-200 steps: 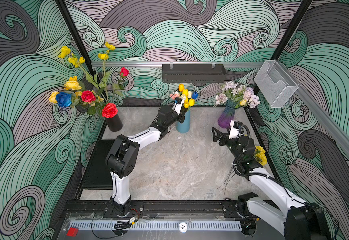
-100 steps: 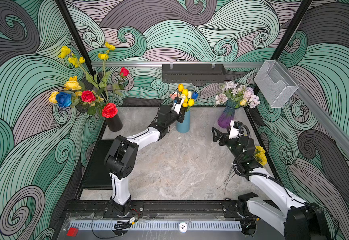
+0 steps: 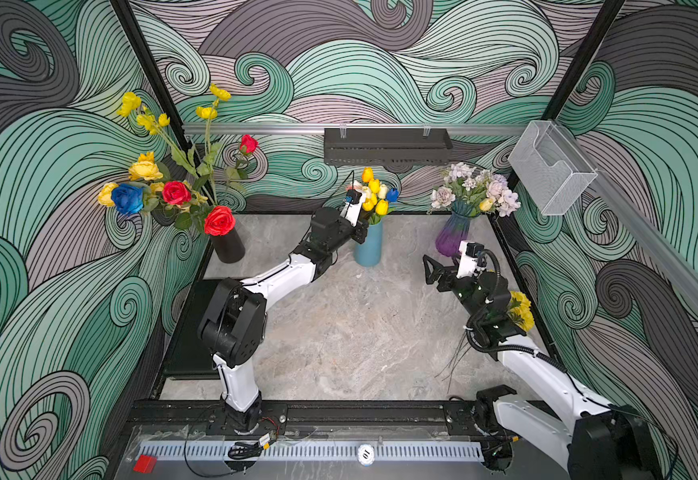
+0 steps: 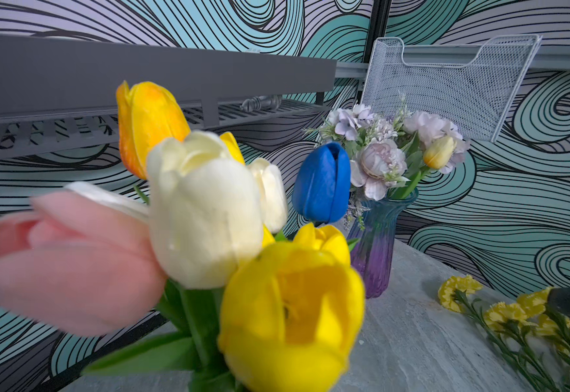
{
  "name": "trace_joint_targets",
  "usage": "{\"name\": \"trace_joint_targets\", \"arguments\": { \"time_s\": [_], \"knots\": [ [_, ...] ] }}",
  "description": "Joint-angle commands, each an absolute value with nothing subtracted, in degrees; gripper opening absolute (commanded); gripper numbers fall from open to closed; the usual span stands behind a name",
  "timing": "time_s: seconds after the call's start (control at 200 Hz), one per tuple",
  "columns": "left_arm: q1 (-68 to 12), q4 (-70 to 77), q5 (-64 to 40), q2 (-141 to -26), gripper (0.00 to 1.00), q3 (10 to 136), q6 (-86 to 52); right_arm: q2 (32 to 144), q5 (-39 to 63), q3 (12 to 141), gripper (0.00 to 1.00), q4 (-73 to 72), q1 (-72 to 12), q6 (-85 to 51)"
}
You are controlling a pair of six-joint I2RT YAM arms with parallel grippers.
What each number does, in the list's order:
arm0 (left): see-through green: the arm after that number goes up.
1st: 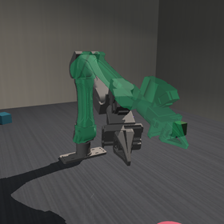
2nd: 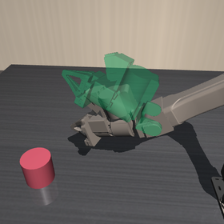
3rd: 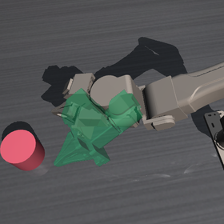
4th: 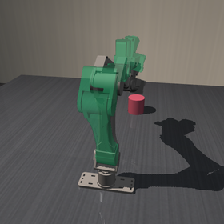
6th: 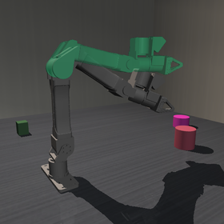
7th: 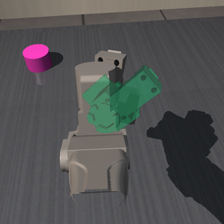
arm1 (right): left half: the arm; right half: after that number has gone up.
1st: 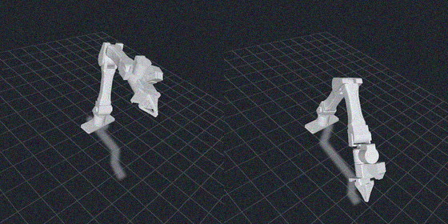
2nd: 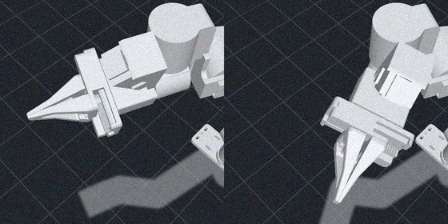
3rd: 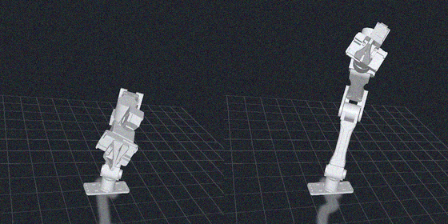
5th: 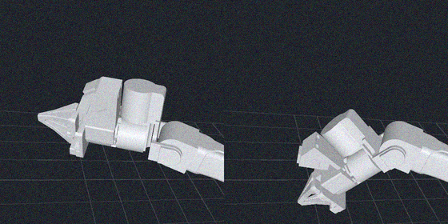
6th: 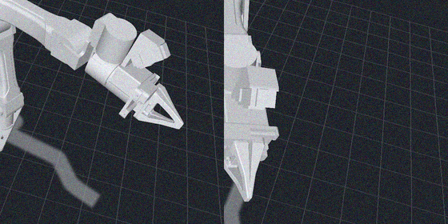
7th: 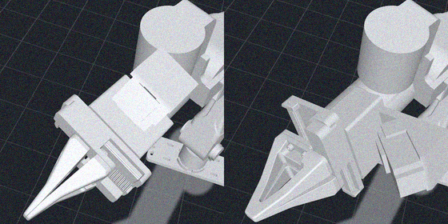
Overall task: Pick out yellow flowers from the vase
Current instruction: Pick up the flower from the vase.
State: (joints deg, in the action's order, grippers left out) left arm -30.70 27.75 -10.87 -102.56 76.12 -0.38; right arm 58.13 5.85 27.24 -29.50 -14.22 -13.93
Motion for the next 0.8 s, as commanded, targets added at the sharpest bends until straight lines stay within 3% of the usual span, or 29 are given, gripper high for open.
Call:
{"name": "trace_joint_targets", "arguments": {
  "time_s": [0.0, 0.796],
  "knots": [
    [-31.5, 26.0, -11.0, -99.2, 0.05, 78.9, 0.4, 58.6, 7.9, 28.2, 0.97, -31.2, -14.5, -13.7],
    [-32.7, 5.8, -9.5, -92.9, 0.04, 91.1, 2.9, 62.0, 14.2, 33.4, 0.91, -33.1, -19.4, -5.9]
  ]
}}
